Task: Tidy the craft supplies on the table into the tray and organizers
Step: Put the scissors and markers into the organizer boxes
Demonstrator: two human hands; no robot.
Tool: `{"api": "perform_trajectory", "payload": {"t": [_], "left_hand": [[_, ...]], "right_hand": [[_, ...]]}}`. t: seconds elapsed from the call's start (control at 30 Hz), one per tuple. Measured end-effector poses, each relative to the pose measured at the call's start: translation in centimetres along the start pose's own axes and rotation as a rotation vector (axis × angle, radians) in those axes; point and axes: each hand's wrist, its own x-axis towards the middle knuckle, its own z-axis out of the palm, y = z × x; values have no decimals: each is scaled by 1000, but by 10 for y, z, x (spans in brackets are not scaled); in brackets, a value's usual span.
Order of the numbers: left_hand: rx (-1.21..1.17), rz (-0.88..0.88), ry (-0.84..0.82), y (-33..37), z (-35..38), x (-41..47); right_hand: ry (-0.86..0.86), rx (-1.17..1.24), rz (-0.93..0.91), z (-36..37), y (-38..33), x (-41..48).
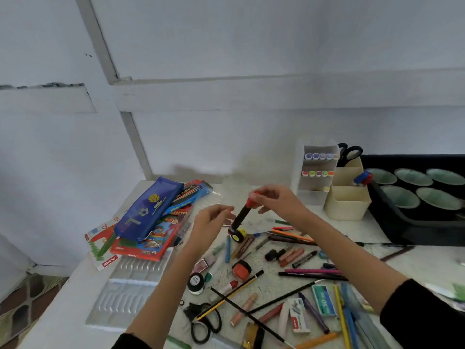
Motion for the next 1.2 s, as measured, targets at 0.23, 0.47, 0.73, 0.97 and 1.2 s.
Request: {"api": "perform_trajectory", "payload": {"t": [0.23, 0.47, 0.73, 0.97, 1.2], "left_hand": [[-48, 155, -94, 54, 80, 29], [122, 335, -199, 78, 175, 49], [588, 487, -404, 69, 236, 75], [634, 460, -450, 62, 240, 81], [397, 231, -534, 63, 232, 79]], "right_hand": [[518, 141, -85, -91, -20, -43], [877, -234, -165, -181, -27, -65], [776, -434, -114, -199, 10, -34], [582, -778, 72, -216, 47, -10], [418, -1081, 144, -215, 49, -12]]}}
